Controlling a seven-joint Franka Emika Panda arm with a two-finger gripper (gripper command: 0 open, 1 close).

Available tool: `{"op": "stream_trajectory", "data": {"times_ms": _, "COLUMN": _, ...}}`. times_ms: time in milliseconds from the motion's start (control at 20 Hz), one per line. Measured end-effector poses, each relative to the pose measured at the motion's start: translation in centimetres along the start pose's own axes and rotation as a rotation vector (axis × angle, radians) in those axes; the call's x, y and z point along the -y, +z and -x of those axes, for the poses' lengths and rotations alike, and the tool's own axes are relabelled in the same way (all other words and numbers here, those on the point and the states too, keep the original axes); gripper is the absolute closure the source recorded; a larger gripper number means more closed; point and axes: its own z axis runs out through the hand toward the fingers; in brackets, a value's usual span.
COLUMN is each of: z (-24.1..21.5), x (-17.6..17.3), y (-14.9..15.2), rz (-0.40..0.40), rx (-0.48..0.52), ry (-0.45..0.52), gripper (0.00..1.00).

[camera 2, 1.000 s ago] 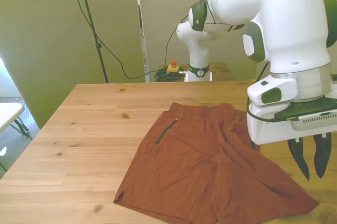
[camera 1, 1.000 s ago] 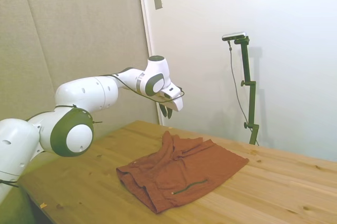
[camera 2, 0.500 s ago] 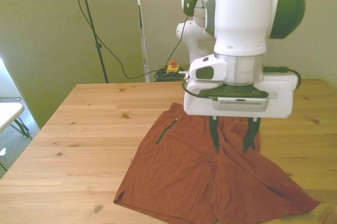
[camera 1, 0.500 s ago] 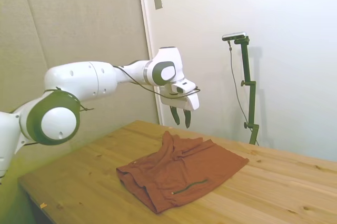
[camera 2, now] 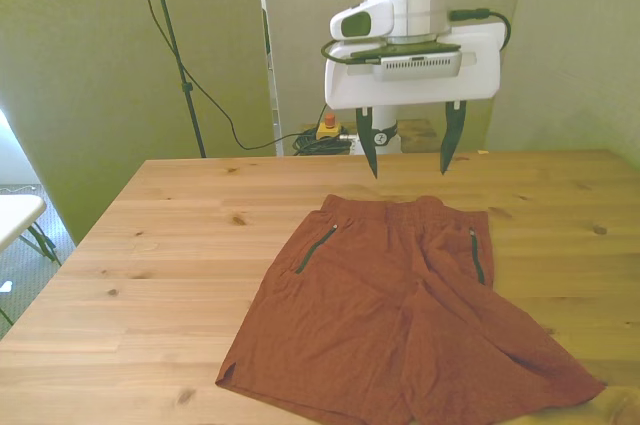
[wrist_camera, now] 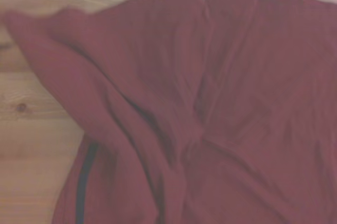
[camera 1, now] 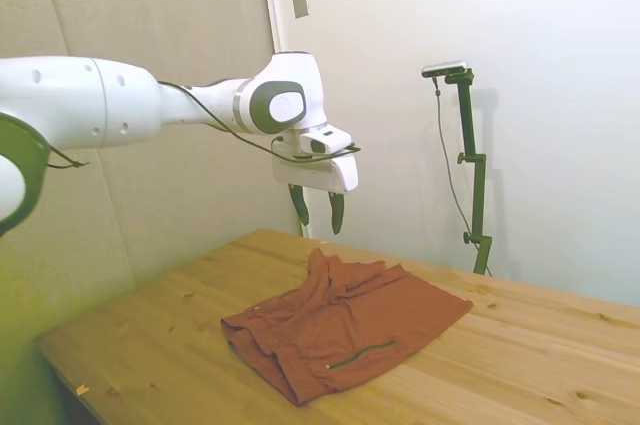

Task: Unfold the shorts

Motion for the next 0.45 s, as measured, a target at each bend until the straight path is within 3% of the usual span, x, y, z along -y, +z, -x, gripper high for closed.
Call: {"op": "stream_trajectory", "data": {"times_ms": 450, "z": 7.4, "x": -9.3, "y": -2.0, "rz": -0.006, "rx": -0.016, "ry": -0.037, "gripper": 0.0}}
